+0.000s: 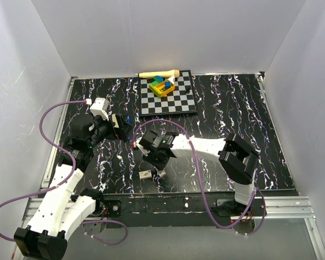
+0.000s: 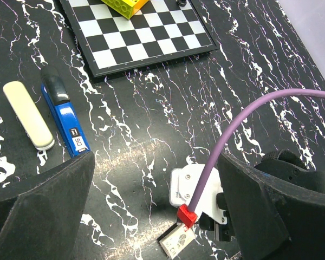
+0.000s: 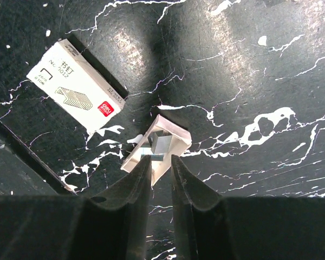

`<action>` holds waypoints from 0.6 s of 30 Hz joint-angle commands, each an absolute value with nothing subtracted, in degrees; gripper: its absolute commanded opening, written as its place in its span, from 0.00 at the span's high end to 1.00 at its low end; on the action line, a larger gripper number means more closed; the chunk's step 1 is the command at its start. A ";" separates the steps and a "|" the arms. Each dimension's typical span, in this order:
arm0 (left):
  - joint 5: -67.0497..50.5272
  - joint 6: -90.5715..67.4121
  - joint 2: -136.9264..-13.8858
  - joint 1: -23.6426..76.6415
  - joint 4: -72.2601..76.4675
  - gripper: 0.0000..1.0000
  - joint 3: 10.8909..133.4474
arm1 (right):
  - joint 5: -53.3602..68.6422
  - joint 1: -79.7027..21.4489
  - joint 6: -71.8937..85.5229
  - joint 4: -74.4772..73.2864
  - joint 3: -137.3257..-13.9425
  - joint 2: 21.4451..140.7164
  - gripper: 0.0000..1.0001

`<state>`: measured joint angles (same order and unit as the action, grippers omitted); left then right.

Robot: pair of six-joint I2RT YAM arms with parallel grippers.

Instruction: Unload the staples from the stapler

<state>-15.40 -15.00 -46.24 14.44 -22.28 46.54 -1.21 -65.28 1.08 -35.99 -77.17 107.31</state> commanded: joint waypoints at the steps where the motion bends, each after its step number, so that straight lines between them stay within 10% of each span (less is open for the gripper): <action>1: -15.12 -14.41 -45.79 14.59 -22.41 0.02 46.76 | -1.84 -65.48 0.62 -35.68 -79.45 107.93 0.71; 18: -15.03 -14.41 -46.14 14.68 -22.41 0.02 46.85 | -5.88 -65.48 -2.89 -36.30 -79.28 105.29 0.65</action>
